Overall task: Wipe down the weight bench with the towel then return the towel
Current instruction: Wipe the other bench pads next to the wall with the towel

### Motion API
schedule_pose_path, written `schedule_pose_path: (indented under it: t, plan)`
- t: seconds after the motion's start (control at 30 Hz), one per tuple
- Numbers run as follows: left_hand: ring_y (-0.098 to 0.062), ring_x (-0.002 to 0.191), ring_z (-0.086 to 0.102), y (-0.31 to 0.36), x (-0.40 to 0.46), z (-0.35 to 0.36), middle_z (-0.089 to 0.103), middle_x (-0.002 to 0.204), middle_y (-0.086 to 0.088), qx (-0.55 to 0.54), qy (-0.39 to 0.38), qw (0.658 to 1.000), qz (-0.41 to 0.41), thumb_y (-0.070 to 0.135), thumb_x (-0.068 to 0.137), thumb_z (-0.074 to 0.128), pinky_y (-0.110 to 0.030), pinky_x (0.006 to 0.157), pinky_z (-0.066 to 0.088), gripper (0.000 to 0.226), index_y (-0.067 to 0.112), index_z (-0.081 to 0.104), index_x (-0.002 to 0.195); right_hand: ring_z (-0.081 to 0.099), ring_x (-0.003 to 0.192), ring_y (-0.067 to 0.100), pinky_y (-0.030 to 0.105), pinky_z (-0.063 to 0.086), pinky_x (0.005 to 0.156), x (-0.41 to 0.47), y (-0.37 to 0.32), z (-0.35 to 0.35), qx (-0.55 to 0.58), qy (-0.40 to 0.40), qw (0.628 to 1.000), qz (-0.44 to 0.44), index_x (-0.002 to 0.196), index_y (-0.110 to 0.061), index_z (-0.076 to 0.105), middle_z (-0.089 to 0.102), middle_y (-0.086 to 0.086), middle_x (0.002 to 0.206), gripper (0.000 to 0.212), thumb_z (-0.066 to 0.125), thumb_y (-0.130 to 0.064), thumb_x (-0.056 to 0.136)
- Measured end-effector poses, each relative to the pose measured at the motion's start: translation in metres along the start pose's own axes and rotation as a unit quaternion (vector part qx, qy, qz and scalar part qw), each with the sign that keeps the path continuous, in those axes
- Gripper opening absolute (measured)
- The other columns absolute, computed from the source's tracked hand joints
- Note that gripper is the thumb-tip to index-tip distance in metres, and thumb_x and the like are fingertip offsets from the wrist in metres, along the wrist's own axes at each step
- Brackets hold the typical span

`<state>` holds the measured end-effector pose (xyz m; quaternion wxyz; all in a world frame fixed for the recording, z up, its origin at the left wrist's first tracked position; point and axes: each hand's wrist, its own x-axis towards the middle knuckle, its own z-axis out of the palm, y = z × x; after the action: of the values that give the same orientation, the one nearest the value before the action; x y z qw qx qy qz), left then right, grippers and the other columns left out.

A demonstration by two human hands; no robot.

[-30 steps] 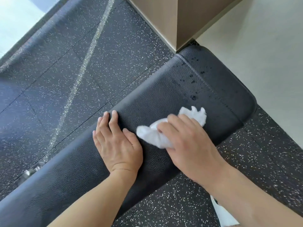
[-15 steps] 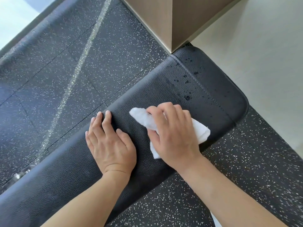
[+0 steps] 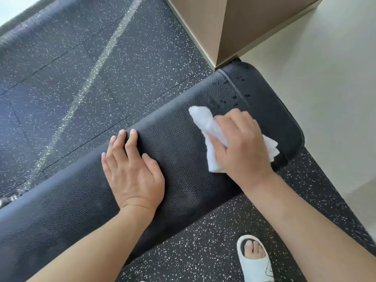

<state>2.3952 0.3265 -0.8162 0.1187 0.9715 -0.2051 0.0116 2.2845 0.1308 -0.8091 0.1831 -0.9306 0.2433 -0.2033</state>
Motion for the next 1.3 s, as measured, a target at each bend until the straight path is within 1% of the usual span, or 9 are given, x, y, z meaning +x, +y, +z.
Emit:
schedule_pose_path:
  t: [0.13,0.27,0.4,0.63,0.77,0.9,1.1,1.2,1.3]
  plan:
    - [-0.034,0.151,0.031,0.000,0.001,0.000,0.040,0.157,-0.012,-0.003,0.006,1.000,0.007,0.027,0.094,0.040,-0.056,0.125,0.018,0.058,0.013,0.043,0.151,0.058,0.088,0.036,0.045,0.044,0.072,0.101,0.006,0.032,-0.034,0.040,0.998,0.047,0.093,-0.008,0.064,0.060,0.013,0.096,0.022,0.067,-0.030,0.094]
    - [-0.033,0.151,0.031,-0.001,0.000,0.000,0.041,0.157,-0.012,-0.005,0.010,1.000,0.007,0.027,0.095,0.040,-0.055,0.126,0.018,0.058,0.013,0.043,0.150,0.058,0.106,0.031,0.042,0.041,0.085,0.146,-0.010,0.050,-0.087,-0.062,0.994,0.034,0.104,-0.013,0.066,0.064,0.008,0.111,0.026,0.059,-0.038,0.102]
    - [-0.033,0.151,0.031,0.000,0.000,-0.002,0.040,0.158,-0.012,-0.012,0.005,1.000,0.003,0.027,0.095,0.041,-0.056,0.126,0.017,0.057,0.013,0.043,0.150,0.055,0.085,0.031,0.043,0.045,0.071,0.089,-0.011,0.028,-0.005,-0.017,1.000,0.004,0.088,-0.010,0.061,0.059,0.010,0.093,0.017,0.068,-0.024,0.095]
    - [-0.032,0.153,0.028,0.002,-0.001,-0.005,0.039,0.159,-0.011,-0.017,-0.005,1.000,-0.008,0.028,0.094,0.041,-0.053,0.128,0.013,0.060,0.014,0.042,0.152,0.041,0.073,0.022,0.043,0.043,0.064,-0.049,-0.002,-0.030,0.058,-0.118,0.986,-0.101,0.098,-0.008,0.069,0.051,0.002,0.085,0.006,0.071,-0.009,0.093]
    - [-0.033,0.153,0.029,0.002,0.000,-0.006,0.039,0.159,-0.011,-0.019,-0.012,1.000,-0.011,0.027,0.094,0.042,-0.053,0.128,0.014,0.060,0.014,0.043,0.152,0.044,0.074,0.026,0.046,0.043,0.064,0.002,0.019,-0.017,0.027,-0.110,0.983,-0.143,0.097,-0.006,0.067,0.051,0.006,0.086,0.007,0.069,-0.012,0.093]
    - [-0.034,0.152,0.031,0.003,0.001,-0.007,0.041,0.159,-0.011,-0.018,-0.013,1.000,-0.015,0.027,0.093,0.041,-0.055,0.127,0.017,0.060,0.013,0.045,0.151,0.050,0.076,0.031,0.041,0.042,0.067,0.108,0.017,0.017,0.001,-0.056,0.998,-0.042,0.087,-0.008,0.062,0.055,0.010,0.087,0.017,0.068,-0.022,0.094]
    - [-0.034,0.152,0.032,0.004,0.002,-0.011,0.041,0.159,-0.011,-0.011,-0.030,0.999,-0.017,0.027,0.092,0.041,-0.057,0.127,0.018,0.060,0.014,0.047,0.151,0.059,0.097,0.030,0.040,0.034,0.075,0.151,-0.055,0.062,-0.061,-0.253,0.962,-0.087,0.100,-0.015,0.065,0.063,0.005,0.104,0.030,0.050,-0.041,0.104]
    - [-0.034,0.153,0.033,0.003,0.003,-0.010,0.042,0.159,-0.011,-0.012,-0.032,0.999,-0.020,0.028,0.093,0.039,-0.058,0.126,0.019,0.061,0.013,0.048,0.151,0.059,0.099,0.029,0.041,0.039,0.077,0.134,-0.095,0.071,-0.020,-0.264,0.957,-0.120,0.103,-0.016,0.066,0.064,0.004,0.107,0.031,0.051,-0.043,0.103]
    - [-0.036,0.151,0.034,0.004,0.002,-0.009,0.043,0.158,-0.012,-0.004,-0.030,0.999,-0.017,0.028,0.092,0.038,-0.059,0.125,0.020,0.061,0.012,0.049,0.150,0.058,0.096,0.029,0.039,0.036,0.073,0.136,-0.092,0.069,0.017,-0.290,0.948,-0.128,0.098,-0.015,0.065,0.060,0.004,0.100,0.031,0.054,-0.044,0.101]
